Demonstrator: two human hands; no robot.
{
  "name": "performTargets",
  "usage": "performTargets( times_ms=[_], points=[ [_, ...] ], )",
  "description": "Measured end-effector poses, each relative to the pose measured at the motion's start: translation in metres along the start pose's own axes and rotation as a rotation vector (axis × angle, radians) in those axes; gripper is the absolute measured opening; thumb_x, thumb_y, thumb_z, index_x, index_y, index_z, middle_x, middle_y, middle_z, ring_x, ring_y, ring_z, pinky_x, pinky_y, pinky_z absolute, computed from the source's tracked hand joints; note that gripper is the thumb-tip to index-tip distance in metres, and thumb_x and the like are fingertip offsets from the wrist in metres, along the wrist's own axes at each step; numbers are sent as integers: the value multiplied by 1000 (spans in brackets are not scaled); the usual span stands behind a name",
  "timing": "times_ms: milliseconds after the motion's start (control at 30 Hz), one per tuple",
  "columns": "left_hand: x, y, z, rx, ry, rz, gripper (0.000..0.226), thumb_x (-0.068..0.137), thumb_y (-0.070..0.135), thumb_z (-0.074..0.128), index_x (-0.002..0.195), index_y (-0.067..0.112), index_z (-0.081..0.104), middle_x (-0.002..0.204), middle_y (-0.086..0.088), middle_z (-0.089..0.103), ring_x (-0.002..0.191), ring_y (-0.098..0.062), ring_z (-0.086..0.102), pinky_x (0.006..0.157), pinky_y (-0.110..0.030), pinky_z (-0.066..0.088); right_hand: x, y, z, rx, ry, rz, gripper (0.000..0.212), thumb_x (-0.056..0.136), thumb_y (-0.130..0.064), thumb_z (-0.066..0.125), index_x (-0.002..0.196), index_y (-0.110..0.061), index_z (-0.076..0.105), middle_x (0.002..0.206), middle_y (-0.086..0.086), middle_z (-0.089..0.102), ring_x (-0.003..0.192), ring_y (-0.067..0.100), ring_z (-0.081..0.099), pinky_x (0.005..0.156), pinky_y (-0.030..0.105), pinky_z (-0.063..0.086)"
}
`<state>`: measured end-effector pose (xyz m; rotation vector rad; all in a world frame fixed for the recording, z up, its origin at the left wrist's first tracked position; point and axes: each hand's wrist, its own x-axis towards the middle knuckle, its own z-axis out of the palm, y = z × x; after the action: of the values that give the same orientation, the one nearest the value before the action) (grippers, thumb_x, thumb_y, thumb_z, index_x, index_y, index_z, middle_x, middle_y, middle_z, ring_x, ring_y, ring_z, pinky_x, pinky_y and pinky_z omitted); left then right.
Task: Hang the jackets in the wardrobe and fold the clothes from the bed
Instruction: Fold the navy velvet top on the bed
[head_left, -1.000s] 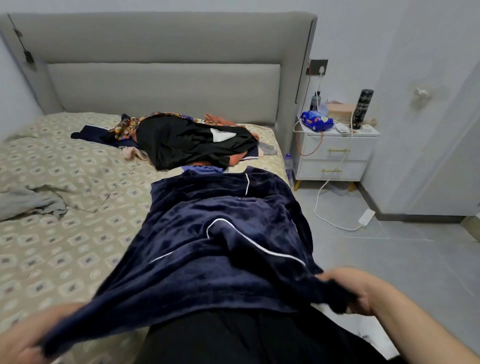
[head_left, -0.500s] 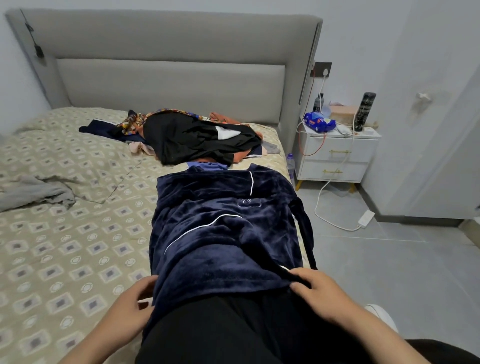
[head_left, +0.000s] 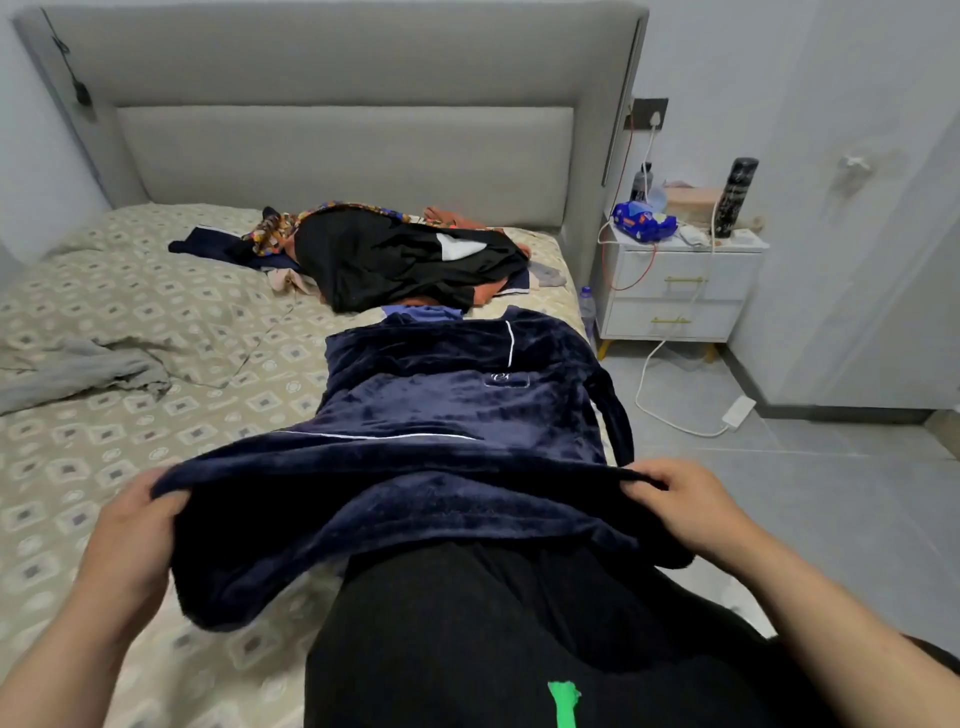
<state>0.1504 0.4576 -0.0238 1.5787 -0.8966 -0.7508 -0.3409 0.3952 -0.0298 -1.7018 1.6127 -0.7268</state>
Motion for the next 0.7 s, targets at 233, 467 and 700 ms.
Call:
performTargets(
  times_ms=[233, 467, 700],
  points=[
    [-41, -73, -14, 234, -508, -532, 23, 82, 7, 57, 89, 5, 79, 111, -20, 72, 99, -32, 66, 85, -39, 48, -14, 18, 8, 261, -248, 394, 15, 74, -26, 70, 76, -11, 74, 72, 4, 66, 67, 17, 58, 71, 35, 46],
    [-61, -67, 69, -81, -364, -648, 39, 98, 45, 56, 106, 10, 73, 99, -11, 76, 91, -32, 73, 85, -37, 55, -29, 35, 39, 449, -285, 739, 28, 91, -29, 66, 109, -7, 70, 95, 18, 76, 78, 31, 74, 66, 33, 60],
    [-24, -35, 34, -343, -167, -765, 17, 63, -1, 58, 65, 15, 54, 39, 1, 39, 28, -7, 33, 42, -13, 9, -15, 47, 17, 1043, 43, 758, 10, 89, -4, 57, 98, -3, 61, 62, 14, 67, 43, 22, 63, 39, 26, 53]
  ],
)
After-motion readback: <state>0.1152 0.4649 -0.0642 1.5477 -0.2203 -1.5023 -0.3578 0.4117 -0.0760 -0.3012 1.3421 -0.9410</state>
